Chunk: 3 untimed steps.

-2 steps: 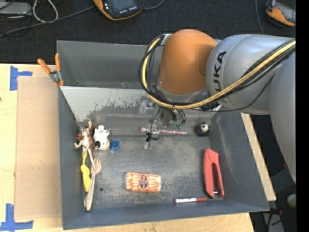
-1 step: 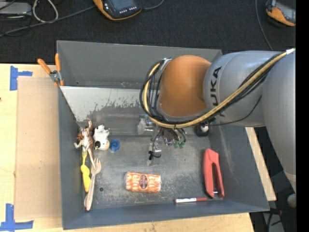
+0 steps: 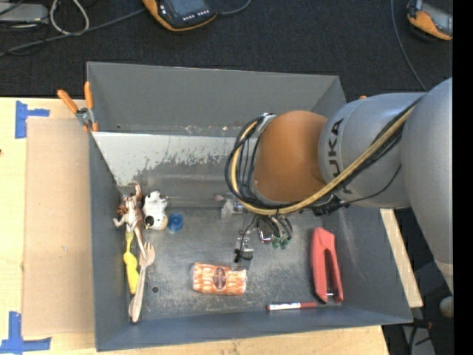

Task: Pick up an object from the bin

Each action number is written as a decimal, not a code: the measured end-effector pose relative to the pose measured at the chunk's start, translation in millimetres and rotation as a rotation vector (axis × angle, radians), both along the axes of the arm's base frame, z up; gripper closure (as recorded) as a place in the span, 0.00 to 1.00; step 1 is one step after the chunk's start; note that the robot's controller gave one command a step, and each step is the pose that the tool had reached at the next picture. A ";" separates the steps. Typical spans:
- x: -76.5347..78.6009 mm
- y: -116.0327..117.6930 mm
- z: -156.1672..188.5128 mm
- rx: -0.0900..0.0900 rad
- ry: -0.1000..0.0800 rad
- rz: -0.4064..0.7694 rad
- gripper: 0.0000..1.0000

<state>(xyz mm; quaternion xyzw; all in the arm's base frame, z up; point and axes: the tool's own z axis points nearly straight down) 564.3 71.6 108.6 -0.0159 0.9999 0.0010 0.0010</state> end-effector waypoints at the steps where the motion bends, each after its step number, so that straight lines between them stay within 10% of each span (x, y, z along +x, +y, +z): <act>1: -25.8 -13.9 -27.0 0.000 0.003 0.016 0.00; 2: -40.2 -20.7 -37.7 0.001 -0.001 -0.070 0.00; 3: -83.6 6.7 -33.5 0.001 0.005 0.418 1.00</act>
Offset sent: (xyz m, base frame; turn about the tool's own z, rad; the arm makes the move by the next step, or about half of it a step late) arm -0.0428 -0.0219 -0.0386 0.0745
